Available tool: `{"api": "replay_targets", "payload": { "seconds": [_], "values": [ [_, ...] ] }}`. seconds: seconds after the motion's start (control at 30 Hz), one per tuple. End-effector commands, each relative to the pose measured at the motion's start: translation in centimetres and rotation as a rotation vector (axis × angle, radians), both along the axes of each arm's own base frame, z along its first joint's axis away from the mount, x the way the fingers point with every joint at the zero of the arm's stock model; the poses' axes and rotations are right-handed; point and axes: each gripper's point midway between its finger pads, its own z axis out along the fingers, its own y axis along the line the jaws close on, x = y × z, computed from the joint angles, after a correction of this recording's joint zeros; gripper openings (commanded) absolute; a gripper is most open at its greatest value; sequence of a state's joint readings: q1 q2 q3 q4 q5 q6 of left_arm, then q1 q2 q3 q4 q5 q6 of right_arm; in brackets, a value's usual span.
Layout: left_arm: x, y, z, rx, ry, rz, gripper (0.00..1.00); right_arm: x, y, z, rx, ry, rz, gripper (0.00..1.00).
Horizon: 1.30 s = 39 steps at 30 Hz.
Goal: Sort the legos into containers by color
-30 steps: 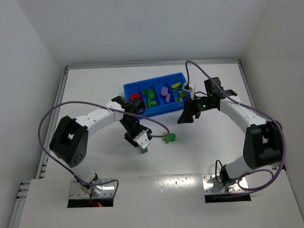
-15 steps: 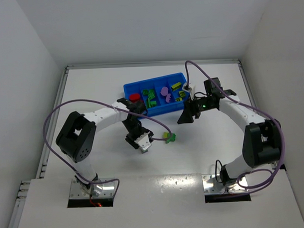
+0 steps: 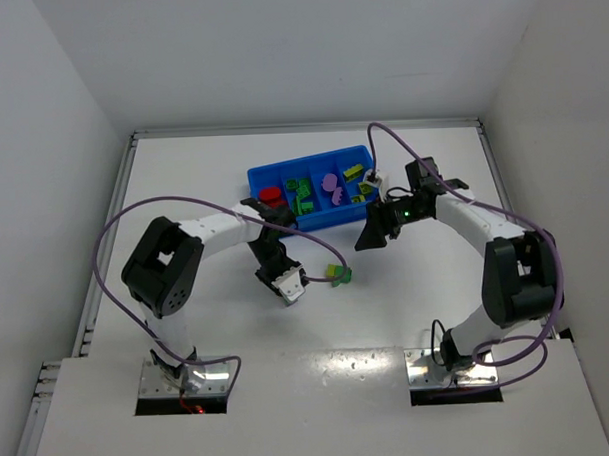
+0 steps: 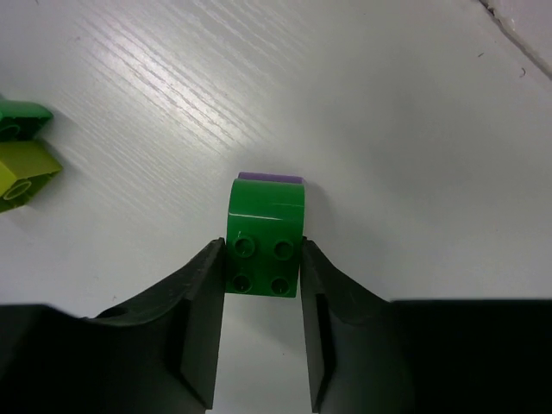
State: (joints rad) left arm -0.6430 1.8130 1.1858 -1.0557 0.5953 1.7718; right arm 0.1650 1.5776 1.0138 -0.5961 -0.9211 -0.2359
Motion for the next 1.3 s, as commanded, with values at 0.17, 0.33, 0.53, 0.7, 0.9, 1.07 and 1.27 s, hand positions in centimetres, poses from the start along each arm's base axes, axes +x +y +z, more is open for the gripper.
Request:
{"api": "replay_targets", "payload": {
  "seconds": [0.17,0.33,0.53,0.7,0.9,1.07,1.27],
  "values": [
    [-0.1,-1.1,0.0,-0.043,-0.006,-0.026,0.29,0.8,0.3,0.8,0.032,-0.028,0.015,0.60],
    [-0.5,-1.6,1.0,-0.076,0.012,0.046,0.15,0.9,0.3,1.1,0.035,-0.048,0.016,0.60],
    [-0.4,-3.8,5.2,-0.192,0.157,0.304,0.01,0.9,0.2,2.6,0.059,-0.072,-0.013,0.60],
    [-0.7,-6.0,10.1,-0.313,0.420,0.485,0.00,1.4,0.2,4.9,0.121,-0.094,-0.060,0.60],
    [0.2,-7.6,14.9,-0.369,0.664,0.648,0.00,1.7,0.6,6.8,0.240,-0.041,-0.095,0.60],
    [1.0,-8.2,17.3,-0.358,0.807,0.712,0.00,2.4,2.4,9.8,0.371,-0.017,-0.075,0.60],
    [1.6,-8.7,19.3,-0.368,0.831,0.715,0.00,2.2,5.2,10.9,0.434,0.025,0.054,0.60]
  ]
}}
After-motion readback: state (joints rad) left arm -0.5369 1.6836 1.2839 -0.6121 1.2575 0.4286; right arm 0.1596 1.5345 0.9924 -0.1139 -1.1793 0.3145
